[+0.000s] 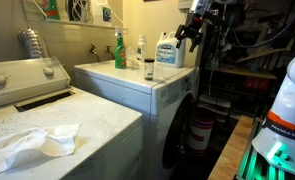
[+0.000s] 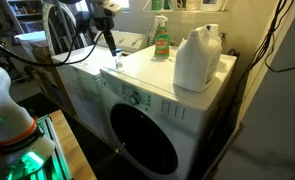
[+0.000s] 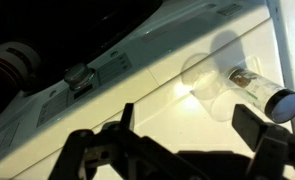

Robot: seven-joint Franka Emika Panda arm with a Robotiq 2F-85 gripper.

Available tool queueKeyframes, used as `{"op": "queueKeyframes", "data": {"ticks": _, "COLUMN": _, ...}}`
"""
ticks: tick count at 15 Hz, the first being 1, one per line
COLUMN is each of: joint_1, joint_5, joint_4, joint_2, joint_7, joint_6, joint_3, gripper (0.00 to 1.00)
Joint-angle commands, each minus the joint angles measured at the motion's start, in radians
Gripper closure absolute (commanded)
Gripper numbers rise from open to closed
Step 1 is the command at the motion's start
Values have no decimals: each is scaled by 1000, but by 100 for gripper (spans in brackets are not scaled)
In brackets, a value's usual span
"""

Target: Move the clear cup backwards

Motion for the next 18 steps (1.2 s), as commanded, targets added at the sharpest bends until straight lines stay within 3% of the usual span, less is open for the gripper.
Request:
{"op": "queueKeyframes", "data": {"ticks": 1, "joint_1": 2, "joint_5": -33, "joint_4": 18, "joint_2": 80, "joint_7": 18, "joint_6": 33, "joint_3": 2, "gripper": 0}}
{"op": "queueKeyframes", "data": {"ticks": 7, "joint_1": 27, "joint_5": -9, "joint_4": 30, "joint_2": 178, "joint_7": 22, "joint_6": 76, "joint_3": 4, "gripper": 0}}
{"op": "queueKeyframes", "data": {"ticks": 17, "joint_1": 92, "joint_5": 33, "joint_4": 91, "joint_2": 364, "joint_7": 130, "joint_6": 278, "joint_3": 51, "gripper": 0}}
{"op": "queueKeyframes", "data": {"ticks": 18, "joint_1": 96, "joint_5": 33, "joint_4": 98, "joint_2": 378, "joint_7": 143, "joint_6": 289, "joint_3": 54, "gripper": 5}}
